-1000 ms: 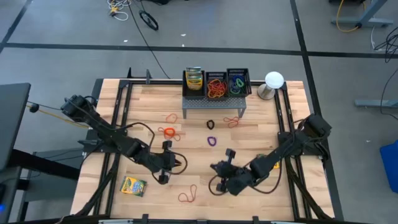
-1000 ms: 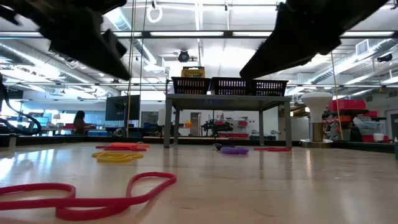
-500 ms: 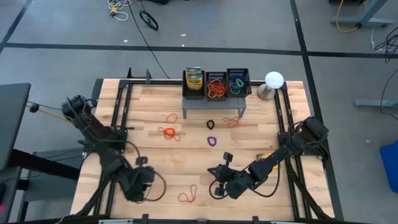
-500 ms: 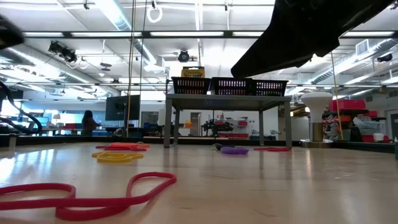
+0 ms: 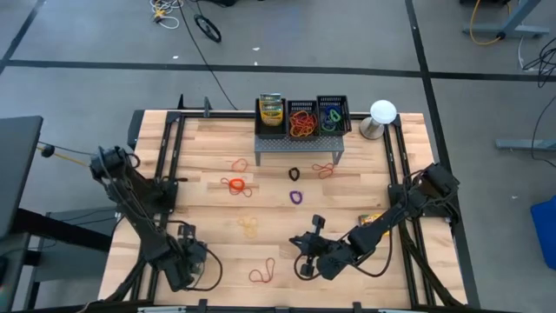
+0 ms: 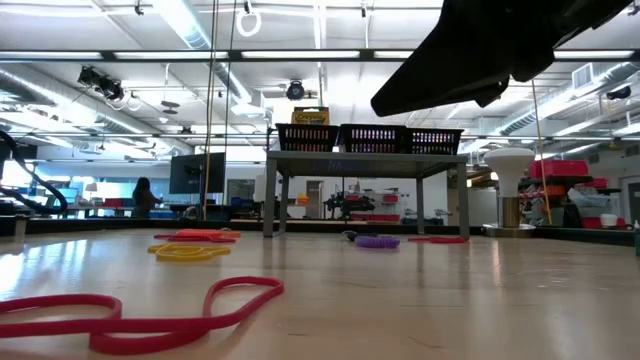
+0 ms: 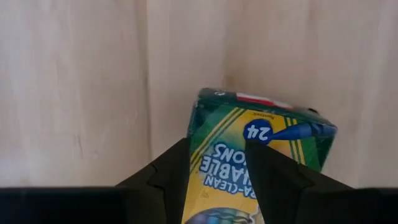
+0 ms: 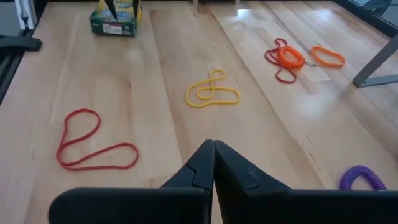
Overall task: Sort rubber bands into baskets
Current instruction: Put the crayon box into the left black basket on the shelf
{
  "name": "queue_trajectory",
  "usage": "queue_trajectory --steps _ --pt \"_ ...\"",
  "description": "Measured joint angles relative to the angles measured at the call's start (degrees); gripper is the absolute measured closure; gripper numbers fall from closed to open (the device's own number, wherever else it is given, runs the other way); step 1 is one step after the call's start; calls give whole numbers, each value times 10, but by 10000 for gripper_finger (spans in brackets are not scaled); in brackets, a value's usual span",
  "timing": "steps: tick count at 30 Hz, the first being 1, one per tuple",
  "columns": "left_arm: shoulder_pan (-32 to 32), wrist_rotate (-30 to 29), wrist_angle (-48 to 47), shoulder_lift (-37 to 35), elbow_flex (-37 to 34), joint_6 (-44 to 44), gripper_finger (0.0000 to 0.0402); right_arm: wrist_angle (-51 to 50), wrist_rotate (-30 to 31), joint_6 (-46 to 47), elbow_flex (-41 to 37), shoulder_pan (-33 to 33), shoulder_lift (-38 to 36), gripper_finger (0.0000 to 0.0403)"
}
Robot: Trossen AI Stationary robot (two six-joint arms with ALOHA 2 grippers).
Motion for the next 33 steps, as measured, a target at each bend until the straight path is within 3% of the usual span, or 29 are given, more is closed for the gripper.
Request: queue_trajectory --steps 5,13,16,23,27,31,33 --pt "3 -4 -8 21 2 4 240 0 2 0 0 9 0 387" --pt "11 -31 -47 -7 0 -23 236 2 3 0 0 13 0 387" --pt "19 -15 -59 -7 -8 -31 227 1 3 0 0 13 0 387" --pt "41 34 8 -10 -48 -1 216 1 3 -1 0 13 0 387" --pt "49 45 30 -9 -50 29 253 -1 3 -9 0 13 0 387" --pt "68 43 45 -9 -49 90 334 -1 4 -22 0 13 0 387" --pt "87 13 53 -8 -39 142 377 -1 10 -33 0 12 0 387"
